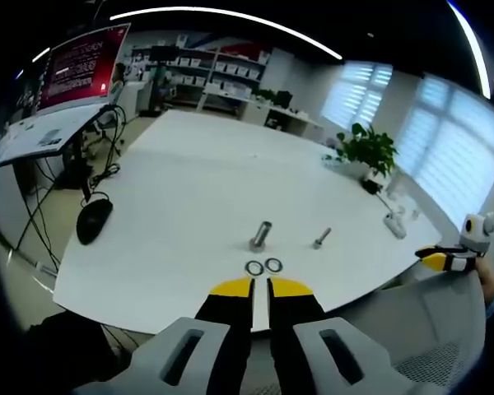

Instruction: Place the washer onto the threaded stud by aligning its center hole with the stud, sliding it down to the base, and recovering from edge contact or off-axis alignment until the washer reaches the visible bottom stop.

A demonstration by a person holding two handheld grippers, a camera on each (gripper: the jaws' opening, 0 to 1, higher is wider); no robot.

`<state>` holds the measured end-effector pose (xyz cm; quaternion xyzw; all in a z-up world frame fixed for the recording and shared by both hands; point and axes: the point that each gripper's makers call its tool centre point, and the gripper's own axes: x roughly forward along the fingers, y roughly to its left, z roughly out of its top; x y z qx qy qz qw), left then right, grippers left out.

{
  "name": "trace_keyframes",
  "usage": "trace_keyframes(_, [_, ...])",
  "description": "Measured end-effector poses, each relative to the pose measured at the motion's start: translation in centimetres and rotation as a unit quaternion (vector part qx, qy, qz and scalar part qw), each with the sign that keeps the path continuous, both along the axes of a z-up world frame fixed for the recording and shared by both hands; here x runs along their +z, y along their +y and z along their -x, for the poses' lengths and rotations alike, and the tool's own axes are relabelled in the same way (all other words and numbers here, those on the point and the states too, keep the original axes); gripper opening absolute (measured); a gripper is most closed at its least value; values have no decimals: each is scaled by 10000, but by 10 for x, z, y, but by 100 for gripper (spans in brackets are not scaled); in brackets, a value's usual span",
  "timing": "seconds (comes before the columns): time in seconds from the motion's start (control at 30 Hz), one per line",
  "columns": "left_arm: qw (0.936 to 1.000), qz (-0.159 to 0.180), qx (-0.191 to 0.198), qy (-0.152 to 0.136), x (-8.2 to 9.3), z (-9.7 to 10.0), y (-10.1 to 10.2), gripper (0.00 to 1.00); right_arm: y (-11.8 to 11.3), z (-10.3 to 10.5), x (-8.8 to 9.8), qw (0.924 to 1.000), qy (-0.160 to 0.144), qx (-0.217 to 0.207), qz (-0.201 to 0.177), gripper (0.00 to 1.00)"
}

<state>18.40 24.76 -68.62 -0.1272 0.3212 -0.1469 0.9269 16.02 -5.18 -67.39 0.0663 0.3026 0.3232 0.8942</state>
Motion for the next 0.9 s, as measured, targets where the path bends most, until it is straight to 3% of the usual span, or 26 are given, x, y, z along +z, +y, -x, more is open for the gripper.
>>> trace_keyframes(0.73, [10000, -45, -78, 22, -1, 0, -2, 3, 3, 2, 1, 10000, 8, 47, -48, 24])
trace_keyframes(0.9, [9994, 76, -323, 47, -1, 2, -11, 4, 6, 5, 0, 9998, 61, 197, -14, 24])
